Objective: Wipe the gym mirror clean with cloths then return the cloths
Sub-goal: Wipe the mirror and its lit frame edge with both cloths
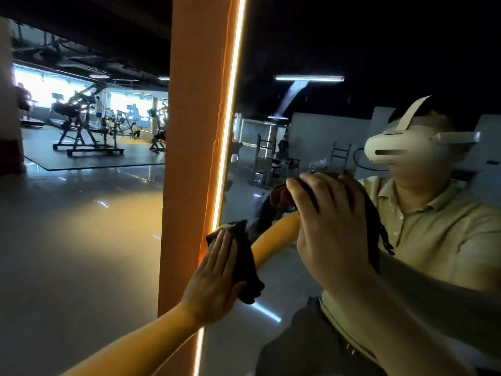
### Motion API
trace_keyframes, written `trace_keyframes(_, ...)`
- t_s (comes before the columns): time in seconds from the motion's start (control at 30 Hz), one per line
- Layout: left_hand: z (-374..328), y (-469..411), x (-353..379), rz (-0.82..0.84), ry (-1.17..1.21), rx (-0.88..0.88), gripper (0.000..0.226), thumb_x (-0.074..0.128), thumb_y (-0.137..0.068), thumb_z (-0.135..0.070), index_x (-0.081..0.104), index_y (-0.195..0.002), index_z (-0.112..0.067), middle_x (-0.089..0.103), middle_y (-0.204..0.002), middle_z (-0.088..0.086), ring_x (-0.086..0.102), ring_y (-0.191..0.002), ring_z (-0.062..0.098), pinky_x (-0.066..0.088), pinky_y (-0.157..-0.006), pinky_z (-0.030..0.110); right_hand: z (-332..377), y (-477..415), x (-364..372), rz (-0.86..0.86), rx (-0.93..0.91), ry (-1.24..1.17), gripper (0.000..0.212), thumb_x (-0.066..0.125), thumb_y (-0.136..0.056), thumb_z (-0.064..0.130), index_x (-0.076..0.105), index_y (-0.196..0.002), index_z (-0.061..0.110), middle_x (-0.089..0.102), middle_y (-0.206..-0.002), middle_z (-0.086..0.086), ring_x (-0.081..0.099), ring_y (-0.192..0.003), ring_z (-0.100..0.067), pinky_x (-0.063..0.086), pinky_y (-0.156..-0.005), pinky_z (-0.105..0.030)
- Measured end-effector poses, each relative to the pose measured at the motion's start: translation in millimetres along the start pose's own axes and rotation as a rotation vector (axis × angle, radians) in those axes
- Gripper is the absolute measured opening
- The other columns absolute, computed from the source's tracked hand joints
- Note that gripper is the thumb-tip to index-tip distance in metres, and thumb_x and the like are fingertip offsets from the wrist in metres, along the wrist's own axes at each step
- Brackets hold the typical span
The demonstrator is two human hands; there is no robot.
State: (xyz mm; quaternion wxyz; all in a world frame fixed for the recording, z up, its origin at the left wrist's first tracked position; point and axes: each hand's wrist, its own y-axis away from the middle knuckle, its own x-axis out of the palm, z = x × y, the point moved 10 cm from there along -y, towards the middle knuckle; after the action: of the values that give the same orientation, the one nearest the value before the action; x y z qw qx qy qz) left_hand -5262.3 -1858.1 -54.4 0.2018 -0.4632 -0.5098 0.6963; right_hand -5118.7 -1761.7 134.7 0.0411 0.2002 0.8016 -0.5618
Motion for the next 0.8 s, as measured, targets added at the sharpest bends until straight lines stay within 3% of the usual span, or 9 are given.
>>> trace_keyframes(0.1, 1, -32, -9, -0.008, -0.004, 0.041, 0.072, 0.029, -0.112, -0.048, 0.014, -0.161, 0.004, 0.003, -0.173, 0.022, 0.006, -0.161, 0.038, 0.008, -0.132, 0.047, 2, 2, 7, -0.018, 0.000, 0.043, 0.045, 0.044, -0.096, 0.011, 0.058, -0.139, 0.009, 0.060, -0.138, -0.017, 0.047, -0.132, -0.036, 0.029, -0.116, -0.052)
trace_keyframes(0.3, -5, -147, -40, -0.215, 0.194, 0.006, 0.074, 0.028, -0.111, -0.045, 0.017, -0.162, 0.007, 0.007, -0.172, 0.026, 0.009, -0.161, 0.040, 0.009, -0.131, 0.053, 9, -9, 12, -0.018, 0.079, 0.079, 0.044, 0.047, -0.093, 0.009, 0.054, -0.136, 0.011, 0.061, -0.138, -0.017, 0.047, -0.132, -0.036, 0.032, -0.112, -0.053)
trace_keyframes(0.5, 6, -59, 2, -0.024, -0.042, 0.197, 0.073, 0.019, -0.113, -0.050, 0.007, -0.165, -0.001, 0.007, -0.171, 0.024, 0.019, -0.157, 0.045, 0.016, -0.130, 0.054, -2, -21, 3, -0.051, 0.074, 0.070, 0.040, 0.048, -0.097, 0.008, 0.056, -0.136, 0.009, 0.061, -0.137, -0.018, 0.048, -0.130, -0.036, 0.032, -0.113, -0.053)
trace_keyframes(0.63, 5, -9, 8, 0.027, -0.064, 0.157, 0.071, 0.027, -0.113, -0.046, 0.007, -0.166, -0.002, 0.006, -0.174, 0.023, 0.019, -0.158, 0.044, 0.012, -0.131, 0.051, -1, -16, 10, -0.004, -0.014, 0.060, 0.040, 0.051, -0.096, 0.005, 0.058, -0.136, 0.009, 0.061, -0.136, -0.017, 0.050, -0.131, -0.037, 0.030, -0.116, -0.052)
trace_keyframes(0.8, -10, -105, -36, -0.125, 0.097, 0.055, 0.071, 0.031, -0.113, -0.042, 0.015, -0.163, 0.006, 0.009, -0.172, 0.027, 0.012, -0.160, 0.043, 0.015, -0.130, 0.056, 2, -23, 5, 0.022, -0.046, 0.065, 0.042, 0.042, -0.097, 0.012, 0.065, -0.133, 0.008, 0.064, -0.133, -0.016, 0.055, -0.129, -0.037, 0.032, -0.115, -0.052)
